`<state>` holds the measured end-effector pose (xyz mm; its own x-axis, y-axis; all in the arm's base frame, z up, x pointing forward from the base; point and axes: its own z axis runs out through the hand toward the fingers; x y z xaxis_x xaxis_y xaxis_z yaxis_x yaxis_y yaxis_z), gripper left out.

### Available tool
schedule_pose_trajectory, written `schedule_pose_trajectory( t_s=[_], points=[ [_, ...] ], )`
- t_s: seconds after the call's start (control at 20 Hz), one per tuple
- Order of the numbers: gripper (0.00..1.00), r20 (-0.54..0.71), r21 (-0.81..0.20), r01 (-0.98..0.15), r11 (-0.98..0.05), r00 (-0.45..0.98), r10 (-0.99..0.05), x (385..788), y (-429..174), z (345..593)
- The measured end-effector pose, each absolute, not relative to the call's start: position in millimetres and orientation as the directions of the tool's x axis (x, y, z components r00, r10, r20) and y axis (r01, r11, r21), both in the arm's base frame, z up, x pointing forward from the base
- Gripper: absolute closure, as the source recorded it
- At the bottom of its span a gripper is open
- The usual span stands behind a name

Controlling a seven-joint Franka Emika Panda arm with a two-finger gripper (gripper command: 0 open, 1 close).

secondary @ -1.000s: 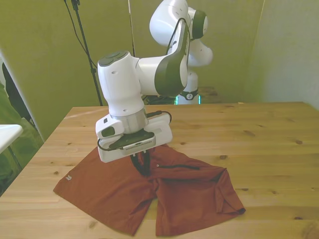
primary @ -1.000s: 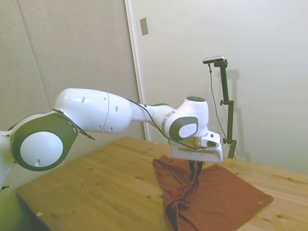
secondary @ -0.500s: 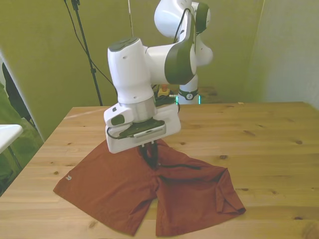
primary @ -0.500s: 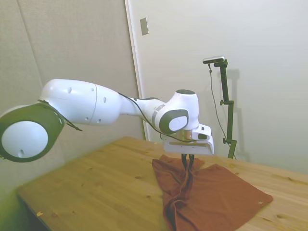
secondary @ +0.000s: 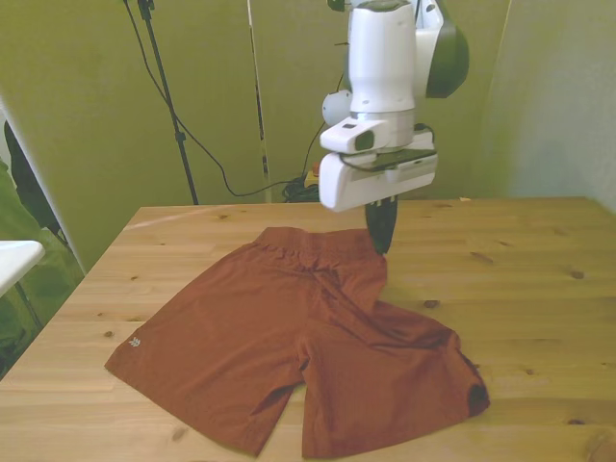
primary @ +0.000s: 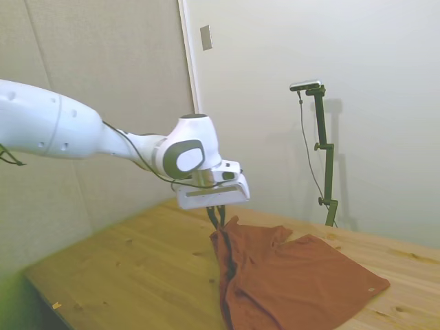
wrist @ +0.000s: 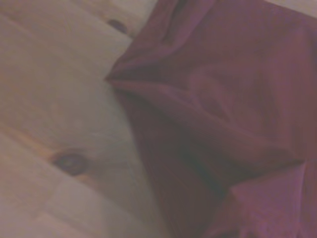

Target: Unfold the shorts

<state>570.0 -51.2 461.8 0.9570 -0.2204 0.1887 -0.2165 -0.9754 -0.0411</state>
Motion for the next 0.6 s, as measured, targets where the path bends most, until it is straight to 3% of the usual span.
schedule_pose_trajectory(
  t_s=[0.15,0.5,0.55,0.6],
  points=[
    [1.0,0.187,-0.009,-0.176,-0.984,0.967,-0.174,526.2,-10.3,457.6],
    [1.0,0.149,0.048,-0.112,-0.993,0.983,-0.103,432.8,33.5,420.2],
    [0.0,0.147,0.05,-0.114,-0.992,0.984,-0.105,428.6,35.3,418.4],
    [0.0,0.144,0.051,-0.113,-0.992,0.984,-0.105,426.3,35.9,417.0]
  ],
)
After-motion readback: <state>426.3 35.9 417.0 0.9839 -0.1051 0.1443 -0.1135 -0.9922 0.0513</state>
